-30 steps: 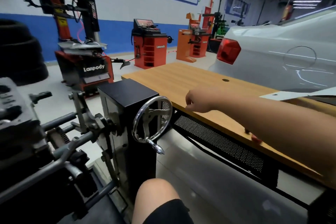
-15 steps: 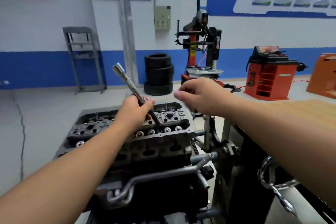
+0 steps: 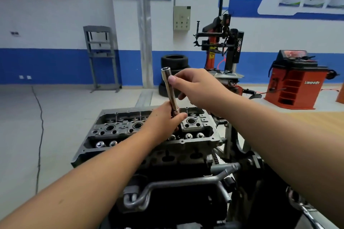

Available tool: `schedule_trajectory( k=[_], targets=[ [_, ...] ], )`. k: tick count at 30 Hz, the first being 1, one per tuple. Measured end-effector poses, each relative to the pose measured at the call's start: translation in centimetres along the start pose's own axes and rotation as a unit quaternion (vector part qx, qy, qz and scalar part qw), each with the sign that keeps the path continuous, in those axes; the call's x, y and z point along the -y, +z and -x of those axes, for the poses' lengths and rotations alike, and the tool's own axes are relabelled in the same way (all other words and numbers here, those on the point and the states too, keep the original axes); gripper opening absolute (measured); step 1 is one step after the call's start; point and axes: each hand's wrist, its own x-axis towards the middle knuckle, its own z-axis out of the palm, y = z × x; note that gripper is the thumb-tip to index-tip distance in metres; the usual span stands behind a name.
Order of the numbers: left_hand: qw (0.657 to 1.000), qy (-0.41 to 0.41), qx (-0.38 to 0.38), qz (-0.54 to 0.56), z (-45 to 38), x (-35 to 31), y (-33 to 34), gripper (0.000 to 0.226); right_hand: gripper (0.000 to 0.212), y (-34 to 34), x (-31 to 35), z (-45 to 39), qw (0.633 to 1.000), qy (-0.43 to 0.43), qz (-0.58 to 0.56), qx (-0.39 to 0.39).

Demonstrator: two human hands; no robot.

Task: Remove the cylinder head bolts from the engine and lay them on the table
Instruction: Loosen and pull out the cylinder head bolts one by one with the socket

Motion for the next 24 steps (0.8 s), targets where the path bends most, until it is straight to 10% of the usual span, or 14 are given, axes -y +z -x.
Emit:
schedule_trajectory(
  k=[12, 24],
  targets=[
    [0.997, 0.048, -0.015, -0.065, -0.3, -0.4, 0.6, 0.03, 0.041, 1.8, 2.4, -2.4, 0.967, 0.118, -0.223, -0.046],
    [0.984, 0.014, 0.024, 0.174, 0.9, 1.4, 1.2, 0.02, 0.035, 3.7, 0.0, -2.9, 0.884, 0.13, -0.447, -0.048]
  ],
)
